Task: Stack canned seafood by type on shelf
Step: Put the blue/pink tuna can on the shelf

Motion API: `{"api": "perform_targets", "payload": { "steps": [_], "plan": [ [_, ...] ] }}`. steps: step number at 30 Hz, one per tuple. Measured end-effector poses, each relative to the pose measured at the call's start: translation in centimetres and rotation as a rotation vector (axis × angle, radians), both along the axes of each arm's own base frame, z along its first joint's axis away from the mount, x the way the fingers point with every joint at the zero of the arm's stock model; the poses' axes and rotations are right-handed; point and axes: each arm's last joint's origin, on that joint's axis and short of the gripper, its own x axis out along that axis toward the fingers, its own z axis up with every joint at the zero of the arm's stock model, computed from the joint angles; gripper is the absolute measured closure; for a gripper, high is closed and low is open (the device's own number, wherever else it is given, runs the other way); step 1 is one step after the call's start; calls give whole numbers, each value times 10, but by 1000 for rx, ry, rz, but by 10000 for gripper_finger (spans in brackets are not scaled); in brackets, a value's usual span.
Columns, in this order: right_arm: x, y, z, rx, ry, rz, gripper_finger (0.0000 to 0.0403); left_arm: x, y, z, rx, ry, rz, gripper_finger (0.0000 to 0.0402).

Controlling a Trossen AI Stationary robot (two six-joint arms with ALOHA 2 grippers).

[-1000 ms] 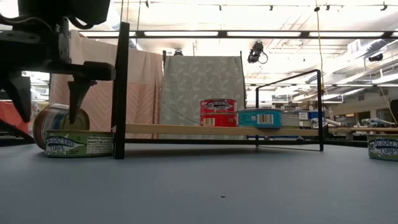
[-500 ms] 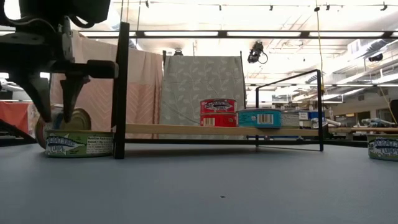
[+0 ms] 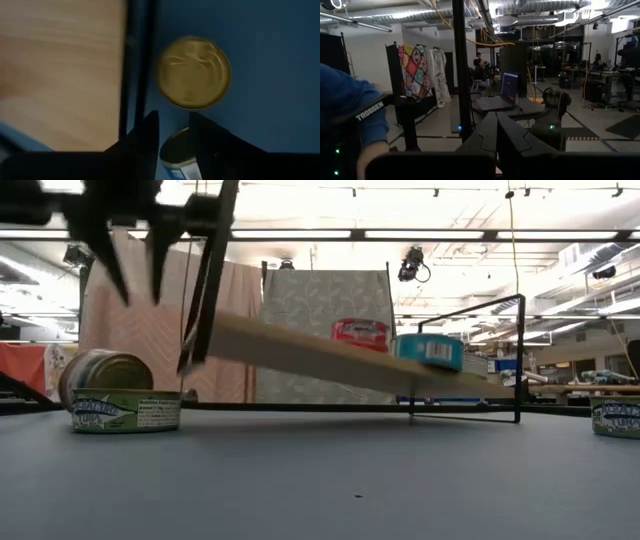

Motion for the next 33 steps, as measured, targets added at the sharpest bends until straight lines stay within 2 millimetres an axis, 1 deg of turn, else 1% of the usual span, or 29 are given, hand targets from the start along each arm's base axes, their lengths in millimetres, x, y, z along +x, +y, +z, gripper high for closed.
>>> {"api": "perform_targets", "payload": {
  "steps": [4,7,10,15,19,21,25,33],
  "plan": [
    [0,0,0,1,-1,0,391,8,2,25,-51,-103,133,266],
    [0,0,0,1,-1,0,390,7,5,27,-56,-99,180,252],
    [0,0,0,1,-1,1,389,3,8,16,-56,-46,217,246],
    [-4,5,0,1,-1,28,389,-6,9,-16,-92,68,239,244],
    [-7,8,1,6,-6,42,389,-9,9,-33,-113,66,310,244],
    [-9,9,1,11,-7,41,389,-13,10,-36,-111,93,338,244],
    [-11,12,0,15,-4,36,389,-16,11,-36,-103,116,370,244],
    [-12,14,1,18,-4,30,389,-17,10,-37,-136,132,442,244]
  ]
}}
